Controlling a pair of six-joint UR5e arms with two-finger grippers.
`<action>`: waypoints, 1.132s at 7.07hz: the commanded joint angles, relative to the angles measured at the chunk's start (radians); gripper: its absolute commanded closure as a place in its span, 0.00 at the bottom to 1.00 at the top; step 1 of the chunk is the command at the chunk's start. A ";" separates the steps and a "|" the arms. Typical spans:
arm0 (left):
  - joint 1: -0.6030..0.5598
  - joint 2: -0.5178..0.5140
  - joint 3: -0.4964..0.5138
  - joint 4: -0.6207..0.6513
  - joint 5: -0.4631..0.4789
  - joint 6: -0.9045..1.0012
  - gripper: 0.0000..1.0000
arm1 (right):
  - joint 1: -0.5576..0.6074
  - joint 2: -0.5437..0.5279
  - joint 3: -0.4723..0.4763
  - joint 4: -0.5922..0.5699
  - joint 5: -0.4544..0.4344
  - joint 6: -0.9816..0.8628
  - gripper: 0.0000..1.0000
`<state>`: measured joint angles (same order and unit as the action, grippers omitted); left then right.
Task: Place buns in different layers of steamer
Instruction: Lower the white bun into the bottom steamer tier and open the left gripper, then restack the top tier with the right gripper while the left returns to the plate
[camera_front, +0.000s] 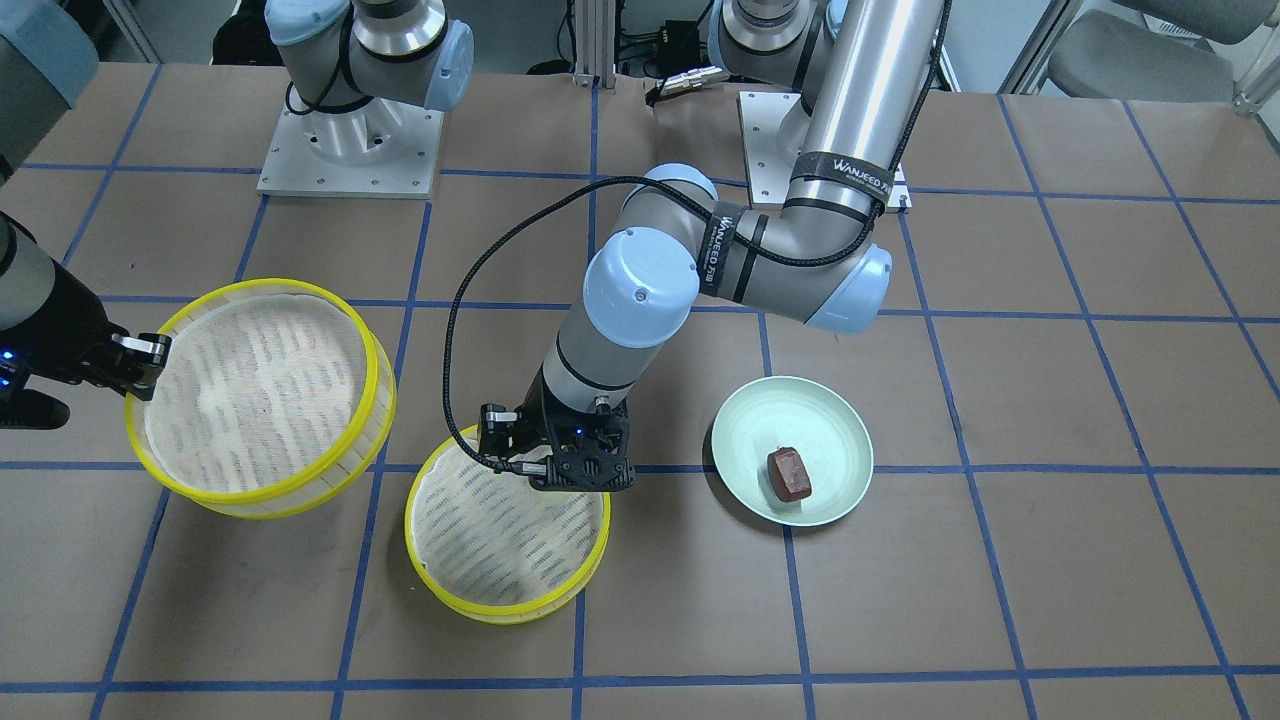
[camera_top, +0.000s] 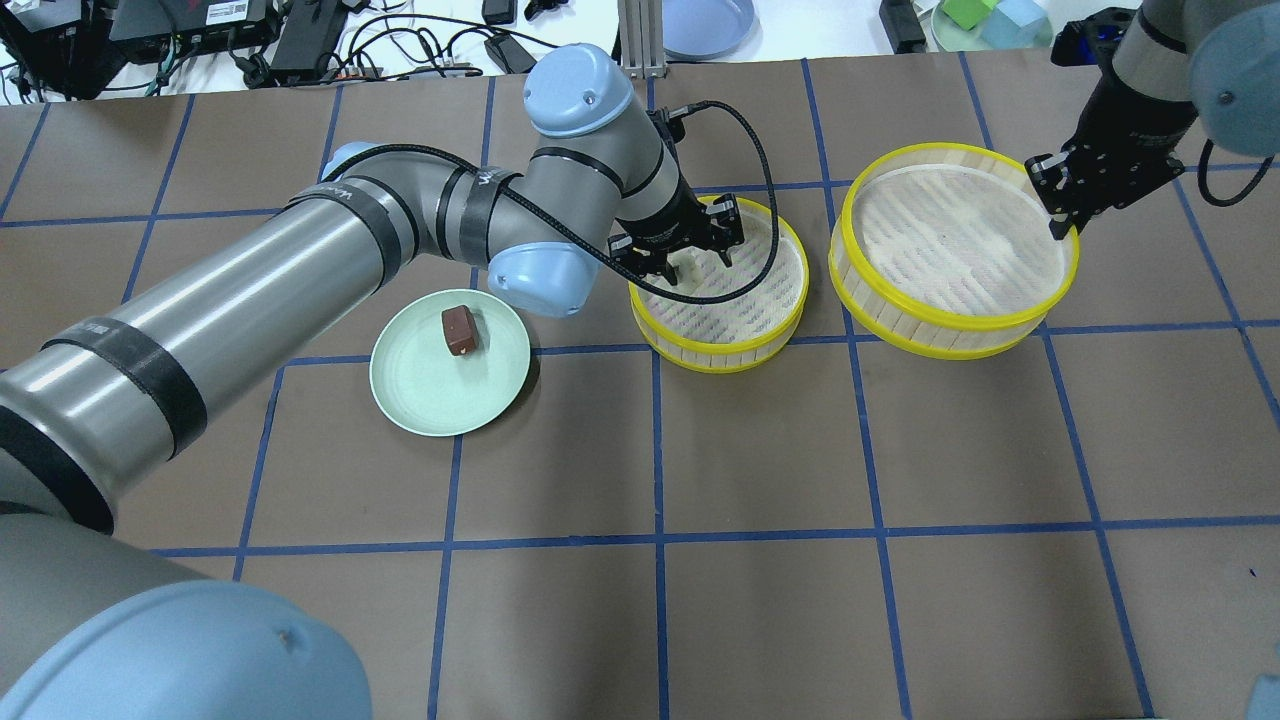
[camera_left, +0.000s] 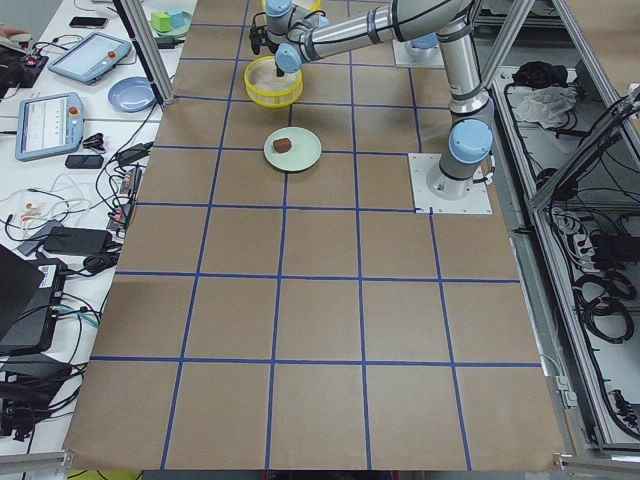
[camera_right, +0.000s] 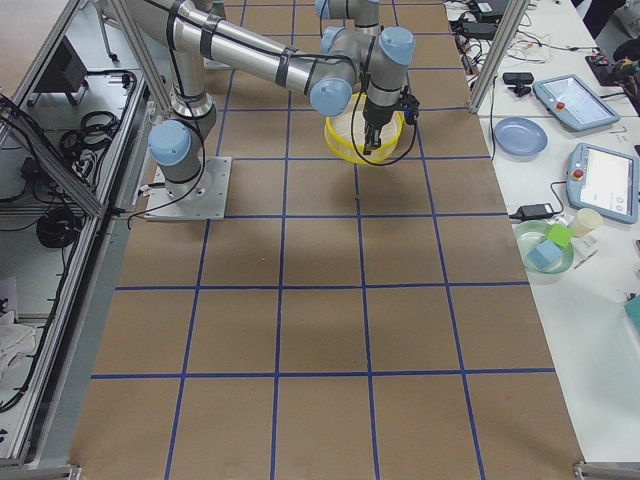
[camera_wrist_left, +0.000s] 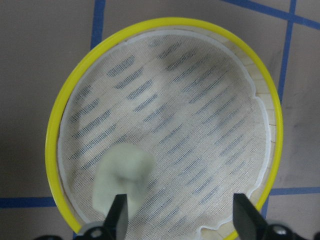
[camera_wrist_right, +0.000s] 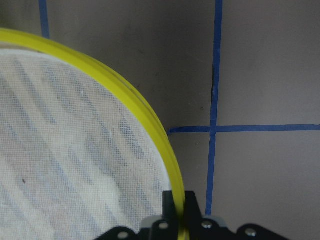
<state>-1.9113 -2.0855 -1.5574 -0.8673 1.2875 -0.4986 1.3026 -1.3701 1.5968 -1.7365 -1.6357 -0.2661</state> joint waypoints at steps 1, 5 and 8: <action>-0.002 0.001 -0.003 0.002 0.001 -0.003 0.05 | 0.007 0.003 0.002 0.000 0.002 0.019 1.00; 0.159 0.117 -0.076 -0.038 0.010 0.212 0.00 | 0.148 0.029 -0.004 -0.025 0.014 0.176 1.00; 0.364 0.185 -0.208 -0.162 0.159 0.531 0.00 | 0.327 0.116 -0.009 -0.160 0.019 0.467 1.00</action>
<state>-1.6367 -1.9172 -1.7116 -0.9884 1.3869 -0.0988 1.5428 -1.2989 1.5905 -1.8223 -1.6171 0.0717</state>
